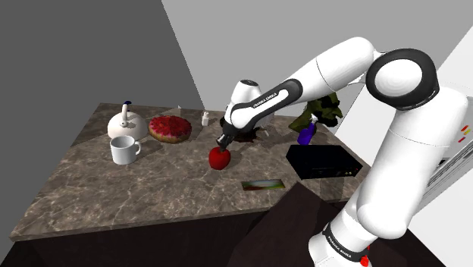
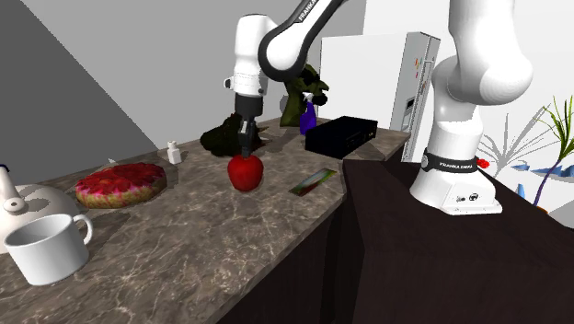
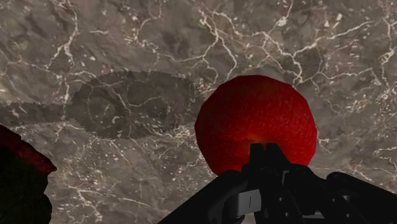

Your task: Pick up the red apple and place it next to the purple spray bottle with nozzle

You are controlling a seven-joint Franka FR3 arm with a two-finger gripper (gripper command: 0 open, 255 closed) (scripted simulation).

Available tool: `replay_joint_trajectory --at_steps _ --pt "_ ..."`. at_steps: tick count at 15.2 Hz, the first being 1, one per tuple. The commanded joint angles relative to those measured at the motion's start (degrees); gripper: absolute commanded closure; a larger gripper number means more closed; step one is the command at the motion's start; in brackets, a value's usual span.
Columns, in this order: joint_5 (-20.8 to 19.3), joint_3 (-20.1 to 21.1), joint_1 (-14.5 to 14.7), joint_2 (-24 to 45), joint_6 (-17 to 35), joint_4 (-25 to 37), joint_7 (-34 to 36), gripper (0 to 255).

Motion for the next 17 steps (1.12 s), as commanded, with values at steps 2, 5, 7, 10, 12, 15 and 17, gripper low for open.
replay_joint_trajectory --at_steps 2,5,7,10,12,15,17 --pt "0.0 0.0 0.0 -1.9 -2.2 0.3 0.0 255" --pt "0.0 0.0 -0.1 -3.5 -4.4 0.8 0.1 255" --pt "-0.1 0.0 -0.1 -4.6 -5.8 1.2 0.1 255" --pt "-0.1 0.0 -0.1 -6.1 -8.0 1.9 0.2 255" --pt "-0.1 -0.1 -0.1 -7.1 -9.5 2.4 0.2 255" --pt "-0.1 -0.1 -0.1 -8.4 -11.7 3.3 0.3 255" --pt "-0.1 -0.1 -0.1 -9.2 -13.2 4.0 0.3 255"
